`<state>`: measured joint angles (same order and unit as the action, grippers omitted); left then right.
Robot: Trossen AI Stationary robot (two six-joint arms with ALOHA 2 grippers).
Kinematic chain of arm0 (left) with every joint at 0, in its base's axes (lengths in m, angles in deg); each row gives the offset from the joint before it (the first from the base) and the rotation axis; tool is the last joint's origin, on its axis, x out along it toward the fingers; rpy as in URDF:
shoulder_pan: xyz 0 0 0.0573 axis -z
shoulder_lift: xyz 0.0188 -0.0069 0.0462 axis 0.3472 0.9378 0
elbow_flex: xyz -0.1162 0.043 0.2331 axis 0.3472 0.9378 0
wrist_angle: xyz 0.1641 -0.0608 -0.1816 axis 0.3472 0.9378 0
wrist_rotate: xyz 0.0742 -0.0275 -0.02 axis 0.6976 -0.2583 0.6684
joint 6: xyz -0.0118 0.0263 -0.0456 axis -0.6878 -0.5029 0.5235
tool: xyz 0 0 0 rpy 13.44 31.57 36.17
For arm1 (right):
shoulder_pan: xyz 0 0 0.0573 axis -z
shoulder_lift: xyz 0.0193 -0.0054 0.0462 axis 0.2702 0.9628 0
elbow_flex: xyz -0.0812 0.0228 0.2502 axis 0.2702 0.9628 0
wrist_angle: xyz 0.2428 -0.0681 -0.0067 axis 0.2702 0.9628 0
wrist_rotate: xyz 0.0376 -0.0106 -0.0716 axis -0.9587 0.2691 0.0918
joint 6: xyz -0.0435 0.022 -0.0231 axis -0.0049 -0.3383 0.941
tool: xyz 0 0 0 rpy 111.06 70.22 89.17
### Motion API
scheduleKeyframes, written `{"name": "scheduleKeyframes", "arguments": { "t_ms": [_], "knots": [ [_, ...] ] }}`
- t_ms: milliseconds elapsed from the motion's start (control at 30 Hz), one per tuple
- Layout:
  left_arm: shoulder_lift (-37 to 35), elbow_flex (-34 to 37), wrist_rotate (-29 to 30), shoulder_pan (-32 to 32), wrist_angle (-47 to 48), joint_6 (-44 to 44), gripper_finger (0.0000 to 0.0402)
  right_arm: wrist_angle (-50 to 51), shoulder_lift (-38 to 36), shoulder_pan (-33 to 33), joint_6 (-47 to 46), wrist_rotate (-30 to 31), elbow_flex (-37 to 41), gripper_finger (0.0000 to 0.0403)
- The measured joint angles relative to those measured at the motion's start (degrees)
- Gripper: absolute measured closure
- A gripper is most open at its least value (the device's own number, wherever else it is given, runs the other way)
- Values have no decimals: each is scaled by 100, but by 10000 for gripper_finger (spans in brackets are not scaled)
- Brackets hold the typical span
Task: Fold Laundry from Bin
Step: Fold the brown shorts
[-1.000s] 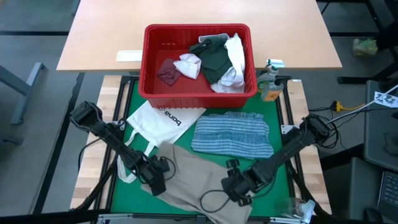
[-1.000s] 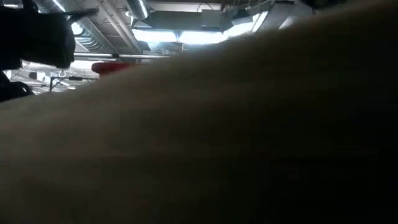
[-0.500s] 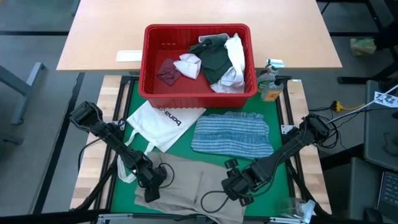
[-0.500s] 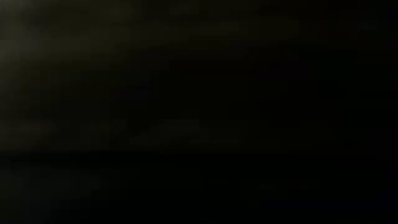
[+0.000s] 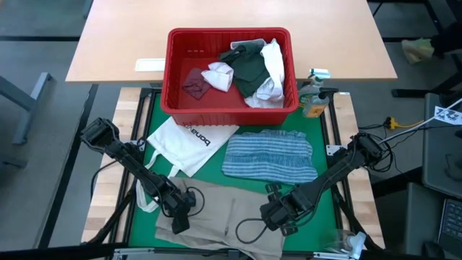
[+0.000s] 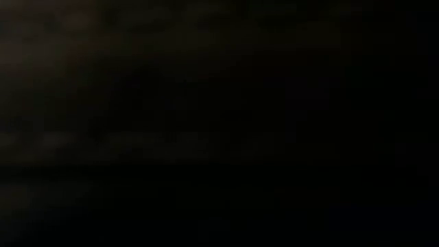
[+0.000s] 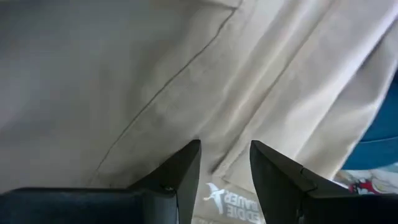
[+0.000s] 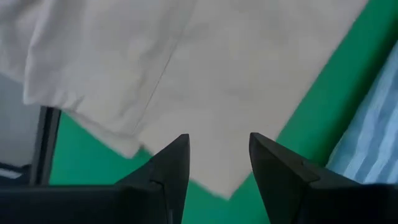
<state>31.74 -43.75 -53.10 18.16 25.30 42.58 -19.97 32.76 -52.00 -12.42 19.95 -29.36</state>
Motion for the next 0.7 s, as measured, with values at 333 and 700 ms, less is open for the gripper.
{"name": "scheduleKeyframes", "arguments": {
  "t_ms": [333, 700],
  "knots": [
    [2, 0, 181, 2, -970, -113, 265, 68, -2, -679, -329, -449, 2, 237],
    [2, 0, 803, 0, -1291, -208, 265, -1008, -4, -1505, -245, 560, 759, 237]
  ]
}}
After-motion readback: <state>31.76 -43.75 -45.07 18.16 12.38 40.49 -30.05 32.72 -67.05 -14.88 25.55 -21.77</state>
